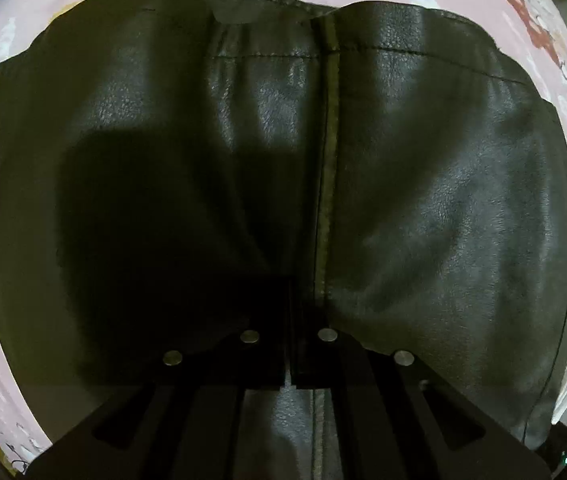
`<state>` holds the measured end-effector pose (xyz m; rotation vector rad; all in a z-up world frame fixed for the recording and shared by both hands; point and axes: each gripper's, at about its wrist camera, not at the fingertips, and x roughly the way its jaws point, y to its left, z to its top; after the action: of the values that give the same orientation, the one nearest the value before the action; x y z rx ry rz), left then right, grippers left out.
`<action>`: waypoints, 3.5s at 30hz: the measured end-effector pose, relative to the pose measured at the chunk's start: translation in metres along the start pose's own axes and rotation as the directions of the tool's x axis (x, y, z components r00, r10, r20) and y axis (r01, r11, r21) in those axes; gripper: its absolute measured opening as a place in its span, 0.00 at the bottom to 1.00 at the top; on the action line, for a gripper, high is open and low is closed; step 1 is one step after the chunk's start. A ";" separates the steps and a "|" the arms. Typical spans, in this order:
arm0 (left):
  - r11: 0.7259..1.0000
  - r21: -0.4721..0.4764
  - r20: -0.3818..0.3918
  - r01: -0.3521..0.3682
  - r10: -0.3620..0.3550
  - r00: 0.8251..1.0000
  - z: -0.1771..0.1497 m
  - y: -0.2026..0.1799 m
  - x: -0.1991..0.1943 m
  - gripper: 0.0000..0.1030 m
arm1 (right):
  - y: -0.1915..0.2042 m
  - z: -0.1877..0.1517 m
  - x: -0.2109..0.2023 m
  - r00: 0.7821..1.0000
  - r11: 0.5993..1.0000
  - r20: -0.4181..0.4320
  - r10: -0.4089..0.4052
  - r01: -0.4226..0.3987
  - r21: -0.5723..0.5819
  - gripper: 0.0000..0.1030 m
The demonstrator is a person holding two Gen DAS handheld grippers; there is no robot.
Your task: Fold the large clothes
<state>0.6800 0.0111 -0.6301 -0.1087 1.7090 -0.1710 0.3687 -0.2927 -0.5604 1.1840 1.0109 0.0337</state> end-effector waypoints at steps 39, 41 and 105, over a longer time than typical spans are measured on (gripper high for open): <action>0.935 -0.172 0.026 0.309 -0.309 0.951 -0.128 0.098 -0.003 0.01 | 0.234 -0.127 0.085 0.959 0.328 -0.110 -0.260 -0.019 -0.945 0.21; 0.967 -0.117 0.078 0.225 -0.217 0.973 -0.111 0.113 -0.035 0.01 | 0.240 -0.139 0.094 0.954 0.263 -0.106 -0.279 -0.031 -0.964 0.21; 0.921 -0.390 0.172 0.012 0.060 0.983 -0.064 0.282 -0.030 0.00 | 0.327 -0.106 0.302 0.842 0.420 -0.176 -0.510 0.065 -0.905 0.15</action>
<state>0.6286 0.2968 -0.6416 -0.3881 1.5417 0.1968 0.6268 0.0803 -0.4995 -0.0253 1.3374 0.5136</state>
